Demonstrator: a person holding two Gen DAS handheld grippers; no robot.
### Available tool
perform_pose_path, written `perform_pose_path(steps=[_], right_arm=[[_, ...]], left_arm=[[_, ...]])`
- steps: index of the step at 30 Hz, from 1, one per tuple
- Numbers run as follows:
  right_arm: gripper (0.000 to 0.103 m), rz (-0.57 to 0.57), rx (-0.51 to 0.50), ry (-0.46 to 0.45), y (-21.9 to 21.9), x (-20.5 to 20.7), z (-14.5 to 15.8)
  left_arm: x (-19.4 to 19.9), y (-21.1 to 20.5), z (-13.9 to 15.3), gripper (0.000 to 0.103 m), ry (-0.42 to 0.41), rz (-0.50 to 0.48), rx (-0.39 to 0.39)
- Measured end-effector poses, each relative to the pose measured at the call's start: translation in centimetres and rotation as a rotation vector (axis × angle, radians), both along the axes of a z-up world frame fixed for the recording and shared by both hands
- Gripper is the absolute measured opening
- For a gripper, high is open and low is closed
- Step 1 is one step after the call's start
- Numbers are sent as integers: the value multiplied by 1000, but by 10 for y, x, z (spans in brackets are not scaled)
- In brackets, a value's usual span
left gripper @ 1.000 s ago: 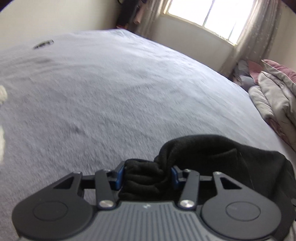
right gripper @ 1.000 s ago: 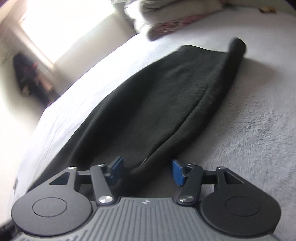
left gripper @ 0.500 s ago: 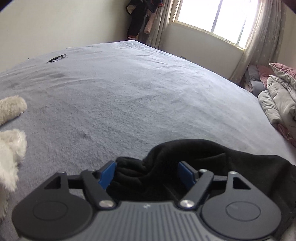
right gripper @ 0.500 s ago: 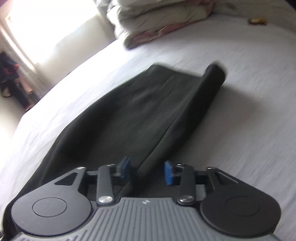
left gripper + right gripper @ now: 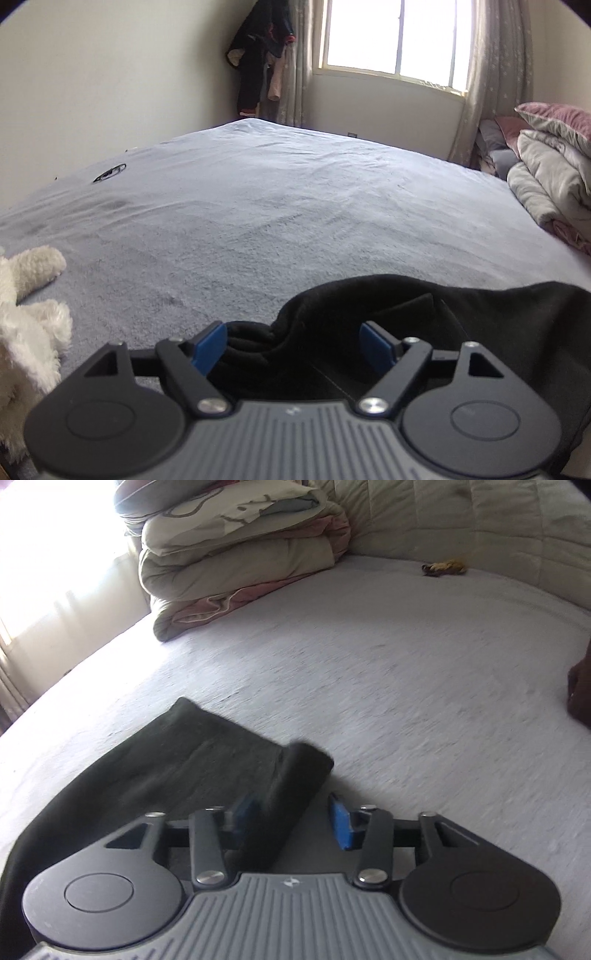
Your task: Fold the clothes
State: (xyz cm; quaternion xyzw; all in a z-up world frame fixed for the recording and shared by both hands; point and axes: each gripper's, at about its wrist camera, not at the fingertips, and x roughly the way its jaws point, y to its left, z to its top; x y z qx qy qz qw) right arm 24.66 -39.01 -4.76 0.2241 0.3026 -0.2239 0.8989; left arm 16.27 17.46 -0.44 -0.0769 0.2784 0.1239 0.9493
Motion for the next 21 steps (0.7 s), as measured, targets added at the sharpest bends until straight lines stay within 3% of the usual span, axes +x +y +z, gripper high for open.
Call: perform_pose_path(steps=[3,6,8,15,21], right_arm=[[10,31,-78,5,4,3,5],[7,44,-174,6,7,6,11],[6,30,-185,4,5,5,12],[5,31,-217,-20,-4,-7,16],[5,36,-232,22,-11,-6,12]], left_arm=[[-8,-5,6,80,-73,7,2],[-17,-13,16,80,-176,-33,-17],[-20,-21,18,80,-202,-87,-24],[-11,-51,-2,80,-94,-270,-60],[-4,-63,-26,80,9,-383,-113]])
